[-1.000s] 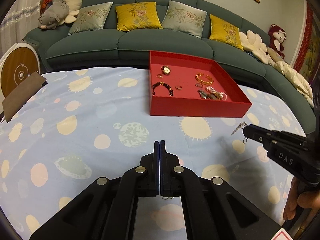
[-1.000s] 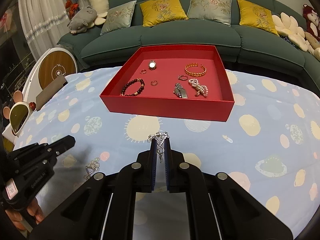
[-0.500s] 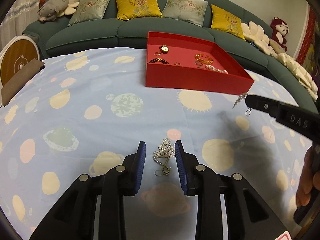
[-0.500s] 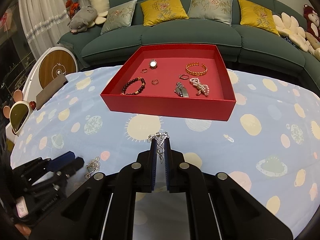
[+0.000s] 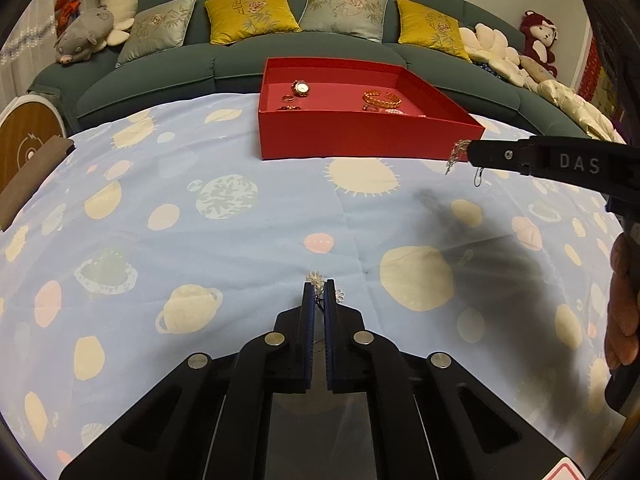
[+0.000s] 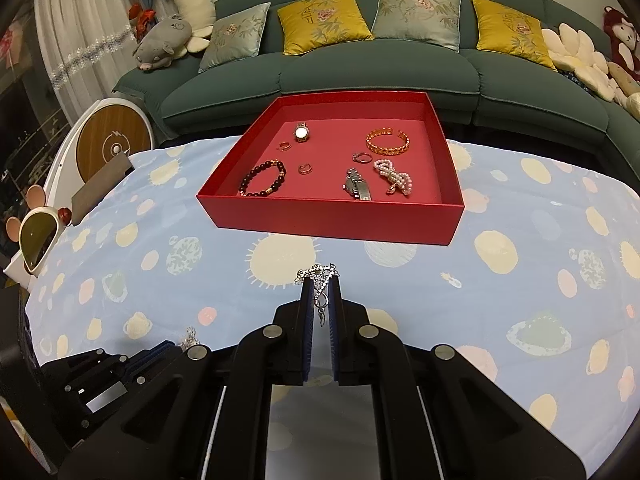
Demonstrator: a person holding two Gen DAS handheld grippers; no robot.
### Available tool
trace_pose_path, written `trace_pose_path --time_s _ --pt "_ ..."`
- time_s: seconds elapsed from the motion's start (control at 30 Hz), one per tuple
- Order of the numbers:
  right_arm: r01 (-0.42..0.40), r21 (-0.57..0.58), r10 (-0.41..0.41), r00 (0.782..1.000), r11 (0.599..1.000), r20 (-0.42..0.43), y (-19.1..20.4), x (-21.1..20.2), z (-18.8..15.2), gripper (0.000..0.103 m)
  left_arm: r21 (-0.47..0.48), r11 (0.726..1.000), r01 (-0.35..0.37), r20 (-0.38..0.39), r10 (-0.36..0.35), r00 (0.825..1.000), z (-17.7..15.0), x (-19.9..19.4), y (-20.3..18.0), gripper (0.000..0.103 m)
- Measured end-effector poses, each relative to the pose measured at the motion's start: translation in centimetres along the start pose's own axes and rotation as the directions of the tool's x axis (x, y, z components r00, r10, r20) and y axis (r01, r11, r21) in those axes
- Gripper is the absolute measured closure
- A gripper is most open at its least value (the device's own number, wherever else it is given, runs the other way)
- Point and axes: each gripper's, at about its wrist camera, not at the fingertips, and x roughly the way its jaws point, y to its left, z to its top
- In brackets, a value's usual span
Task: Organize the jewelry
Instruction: 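Carry both necklaces over the red tray and open both tools to release them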
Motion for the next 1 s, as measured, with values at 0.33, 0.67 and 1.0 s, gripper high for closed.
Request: trace_pose_path --time_s 0.33,0.67,1.0 --pt "-0.003 0.002 0.003 1.000 1.000 0.014 0.0 -0.4 0.2 0.097 -0.042 0.996 0.081 0.093 -0.077 0.993 2.8 -4.4 0.7 0.102" --pt "-0.011 -0.009 0.012 0.998 1.000 0.064 0.1 -2.3 2.0 0.097 -0.048 0.997 0.060 0.183 -0.050 0.982 8.0 -6.8 1.2 0.102" --pt "0.009 -0.015 -0.007 0.990 1.000 0.141 -1.4 -3.1 8.2 0.097 0.003 1.000 0.005 0.266 -0.006 0.964 16.8 -5.2 0.5 0.102"
